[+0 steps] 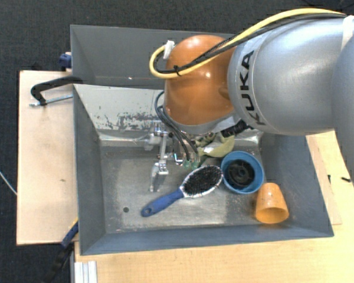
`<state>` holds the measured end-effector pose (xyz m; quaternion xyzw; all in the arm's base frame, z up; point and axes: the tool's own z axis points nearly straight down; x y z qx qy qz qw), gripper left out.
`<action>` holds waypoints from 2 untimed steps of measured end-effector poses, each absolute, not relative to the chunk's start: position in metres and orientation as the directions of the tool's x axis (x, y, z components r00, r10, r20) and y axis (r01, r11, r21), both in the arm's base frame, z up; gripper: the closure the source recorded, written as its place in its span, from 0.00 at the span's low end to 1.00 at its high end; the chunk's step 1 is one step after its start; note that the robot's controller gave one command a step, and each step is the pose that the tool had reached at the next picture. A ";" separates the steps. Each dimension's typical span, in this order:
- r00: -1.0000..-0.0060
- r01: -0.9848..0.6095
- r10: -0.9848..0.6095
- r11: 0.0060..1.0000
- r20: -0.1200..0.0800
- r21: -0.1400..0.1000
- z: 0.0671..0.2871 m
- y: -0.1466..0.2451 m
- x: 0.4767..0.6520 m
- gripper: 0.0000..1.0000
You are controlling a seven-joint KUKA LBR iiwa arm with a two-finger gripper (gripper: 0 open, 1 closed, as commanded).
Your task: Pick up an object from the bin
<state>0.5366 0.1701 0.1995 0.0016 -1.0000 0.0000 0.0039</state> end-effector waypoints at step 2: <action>-1.000 -0.020 -0.020 1.000 0.000 0.000 0.101 0.060 0.500 0.00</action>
Offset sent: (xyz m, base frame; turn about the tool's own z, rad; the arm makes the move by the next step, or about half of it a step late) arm -0.0209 -0.0810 -0.1295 -0.1765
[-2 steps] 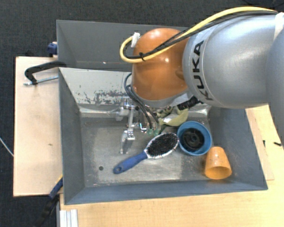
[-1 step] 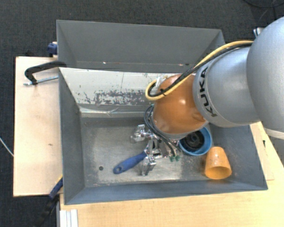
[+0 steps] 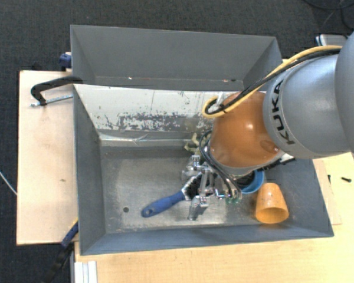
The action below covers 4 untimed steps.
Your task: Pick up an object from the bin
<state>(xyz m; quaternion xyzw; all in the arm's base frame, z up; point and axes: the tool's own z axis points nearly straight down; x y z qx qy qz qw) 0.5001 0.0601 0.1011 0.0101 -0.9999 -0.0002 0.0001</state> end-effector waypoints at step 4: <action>-0.989 0.148 0.148 0.989 -0.010 0.005 0.074 0.079 0.551 1.00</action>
Offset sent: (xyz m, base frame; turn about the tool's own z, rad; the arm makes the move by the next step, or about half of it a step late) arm 0.0142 -0.0112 -0.0011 0.3029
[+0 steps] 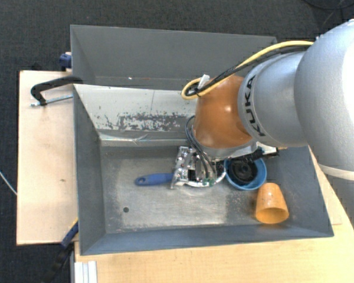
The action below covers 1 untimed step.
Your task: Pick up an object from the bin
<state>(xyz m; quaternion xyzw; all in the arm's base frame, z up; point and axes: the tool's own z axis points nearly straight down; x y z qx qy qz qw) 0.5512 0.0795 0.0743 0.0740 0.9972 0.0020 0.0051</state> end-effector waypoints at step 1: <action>-0.989 0.147 0.147 0.989 -0.006 0.003 0.103 0.080 0.553 1.00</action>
Offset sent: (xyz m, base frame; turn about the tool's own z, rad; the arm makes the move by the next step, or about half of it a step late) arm 0.0000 -0.0001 0.0263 0.0000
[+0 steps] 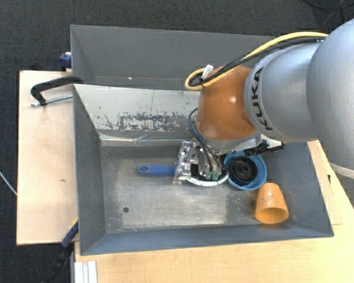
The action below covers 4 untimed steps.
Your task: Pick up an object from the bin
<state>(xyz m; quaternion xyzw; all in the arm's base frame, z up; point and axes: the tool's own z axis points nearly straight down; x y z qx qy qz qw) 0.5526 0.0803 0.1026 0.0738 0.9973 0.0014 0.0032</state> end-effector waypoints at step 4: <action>-0.989 0.144 0.144 0.990 -0.006 0.004 0.148 0.084 0.556 1.00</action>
Offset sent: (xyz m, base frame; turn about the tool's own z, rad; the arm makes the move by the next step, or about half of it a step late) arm 0.0000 0.0000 0.0064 0.0000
